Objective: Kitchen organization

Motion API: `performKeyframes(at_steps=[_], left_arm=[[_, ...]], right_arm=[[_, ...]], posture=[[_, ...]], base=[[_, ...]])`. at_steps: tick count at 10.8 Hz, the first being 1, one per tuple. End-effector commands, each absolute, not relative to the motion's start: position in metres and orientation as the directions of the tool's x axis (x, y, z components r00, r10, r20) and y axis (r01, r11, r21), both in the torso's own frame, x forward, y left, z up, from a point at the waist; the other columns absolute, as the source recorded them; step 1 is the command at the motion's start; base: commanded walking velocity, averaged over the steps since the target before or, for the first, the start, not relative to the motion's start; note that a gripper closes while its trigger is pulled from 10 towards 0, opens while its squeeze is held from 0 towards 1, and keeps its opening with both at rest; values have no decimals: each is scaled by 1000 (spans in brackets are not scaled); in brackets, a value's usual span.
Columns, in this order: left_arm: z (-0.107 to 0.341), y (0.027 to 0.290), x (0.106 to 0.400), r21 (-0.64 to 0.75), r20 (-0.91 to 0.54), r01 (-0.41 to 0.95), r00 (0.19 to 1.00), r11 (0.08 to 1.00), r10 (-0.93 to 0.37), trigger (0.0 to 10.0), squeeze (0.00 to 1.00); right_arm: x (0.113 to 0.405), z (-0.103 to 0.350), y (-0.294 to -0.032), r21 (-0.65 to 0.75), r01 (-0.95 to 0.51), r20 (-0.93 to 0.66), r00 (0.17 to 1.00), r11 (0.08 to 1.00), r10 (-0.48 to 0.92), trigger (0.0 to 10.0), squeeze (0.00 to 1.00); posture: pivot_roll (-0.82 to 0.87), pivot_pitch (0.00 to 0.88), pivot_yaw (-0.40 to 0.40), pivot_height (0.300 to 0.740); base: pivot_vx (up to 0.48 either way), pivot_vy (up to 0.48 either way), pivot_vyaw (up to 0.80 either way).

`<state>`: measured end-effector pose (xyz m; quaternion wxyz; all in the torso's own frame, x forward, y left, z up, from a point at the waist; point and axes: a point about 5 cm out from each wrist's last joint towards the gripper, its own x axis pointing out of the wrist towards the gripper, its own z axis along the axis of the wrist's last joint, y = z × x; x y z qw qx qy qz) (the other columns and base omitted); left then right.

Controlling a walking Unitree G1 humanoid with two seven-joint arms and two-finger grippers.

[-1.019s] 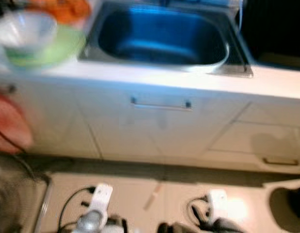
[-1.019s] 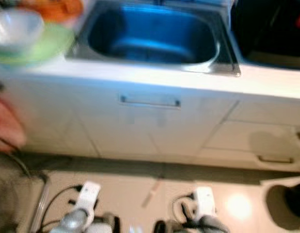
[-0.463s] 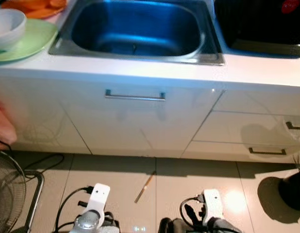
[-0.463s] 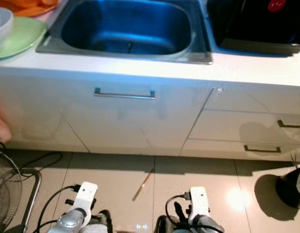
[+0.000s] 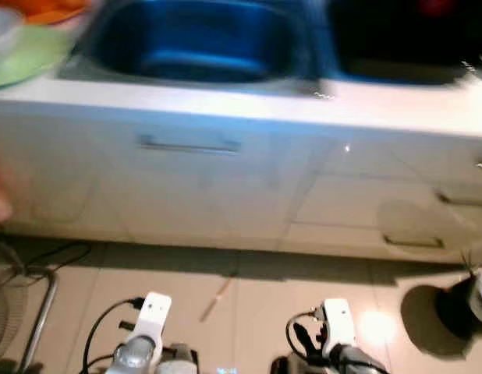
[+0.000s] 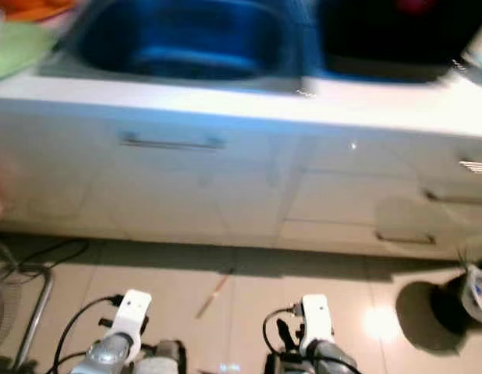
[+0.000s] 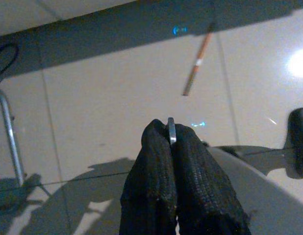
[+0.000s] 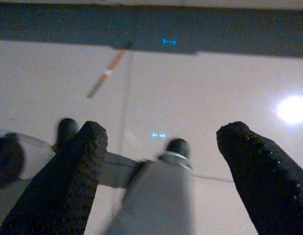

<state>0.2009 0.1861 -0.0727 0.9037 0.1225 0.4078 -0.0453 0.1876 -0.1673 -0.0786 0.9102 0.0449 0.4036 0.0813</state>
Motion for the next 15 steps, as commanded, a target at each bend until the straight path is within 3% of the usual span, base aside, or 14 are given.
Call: performKeyframes(at_steps=[1, 4, 5, 7, 15], left_arm=[[-77, 179, 194, 168, -763, 195, 647, 966, 3, 10000, 0], [-77, 179, 195, 186, -760, 211, 650, 960, 4, 10000, 0], [-79, 181, 191, 280, -786, 329, 618, 902, 19, 10000, 0], [-82, 184, 187, 352, -803, 420, 595, 836, 40, 10000, 0], [-68, 169, 210, 425, -748, 437, 663, 793, 36, 10000, 0]], right_arm=[[176, -84, -175, 139, -93, -756, 634, 986, 167, 10000, 0], [176, -84, -175, 139, -91, -753, 637, 986, 165, 10000, 0], [176, -84, -175, 140, -88, -752, 638, 986, 164, 10000, 0], [176, -84, -175, 143, -84, -753, 638, 986, 163, 10000, 0], [176, -84, -175, 141, -76, -752, 640, 987, 157, 10000, 0]], posture=[[86, 199, -45, 740], [83, 198, -47, 740], [83, 205, -47, 740], [83, 212, -45, 740], [77, 215, -45, 740]], base=[[0, -446, 0], [0, -444, 0], [0, -442, 0], [0, -459, 0], [0, -424, 0]])
